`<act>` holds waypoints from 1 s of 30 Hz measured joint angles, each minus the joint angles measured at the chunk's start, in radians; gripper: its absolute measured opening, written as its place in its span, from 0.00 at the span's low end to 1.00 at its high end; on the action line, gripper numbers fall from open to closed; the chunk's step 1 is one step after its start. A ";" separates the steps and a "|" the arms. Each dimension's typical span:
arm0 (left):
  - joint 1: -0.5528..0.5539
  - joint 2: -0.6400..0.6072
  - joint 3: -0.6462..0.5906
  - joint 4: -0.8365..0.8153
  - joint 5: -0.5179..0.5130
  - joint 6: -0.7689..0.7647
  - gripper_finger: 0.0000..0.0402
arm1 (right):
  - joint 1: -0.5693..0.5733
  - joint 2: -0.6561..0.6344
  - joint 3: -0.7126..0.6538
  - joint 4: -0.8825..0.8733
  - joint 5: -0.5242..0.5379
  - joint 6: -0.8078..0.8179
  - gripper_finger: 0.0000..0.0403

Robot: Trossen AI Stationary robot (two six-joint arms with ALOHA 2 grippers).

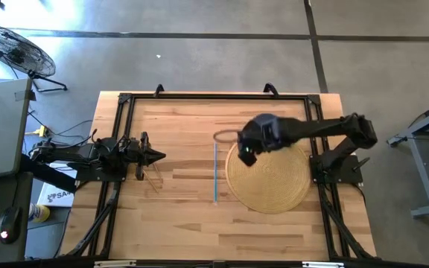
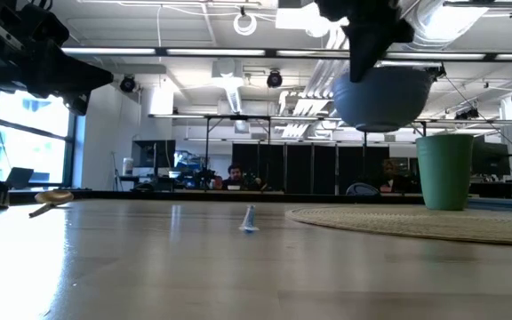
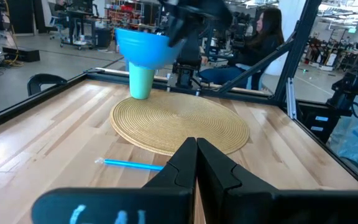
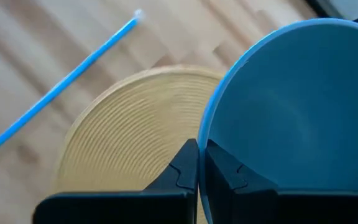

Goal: Pick & Place Utensil
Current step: Put the blue bowl on the table mat to the middle of the brown table mat

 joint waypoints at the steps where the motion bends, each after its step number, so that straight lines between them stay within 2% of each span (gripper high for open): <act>1: 0.000 0.000 0.000 0.000 0.000 0.000 0.00 | 0.027 0.000 0.000 -0.002 -0.003 0.015 0.01; 9: 0.000 0.000 0.000 0.000 0.000 0.000 0.00 | 0.219 0.048 0.000 0.000 -0.018 0.146 0.01; 15: 0.000 0.000 0.000 0.000 0.000 0.000 0.00 | 0.301 0.151 -0.001 0.001 -0.061 0.143 0.01; 22: 0.000 0.000 0.000 0.000 0.000 0.000 0.00 | 0.358 0.248 -0.001 0.000 0.013 0.170 0.01; 25: 0.000 0.000 0.000 0.000 0.000 0.000 0.00 | 0.368 0.227 -0.034 0.027 0.016 0.175 0.01; 30: 0.000 0.000 0.000 0.000 0.000 0.000 0.00 | 0.363 0.110 -0.228 0.202 -0.061 0.174 0.00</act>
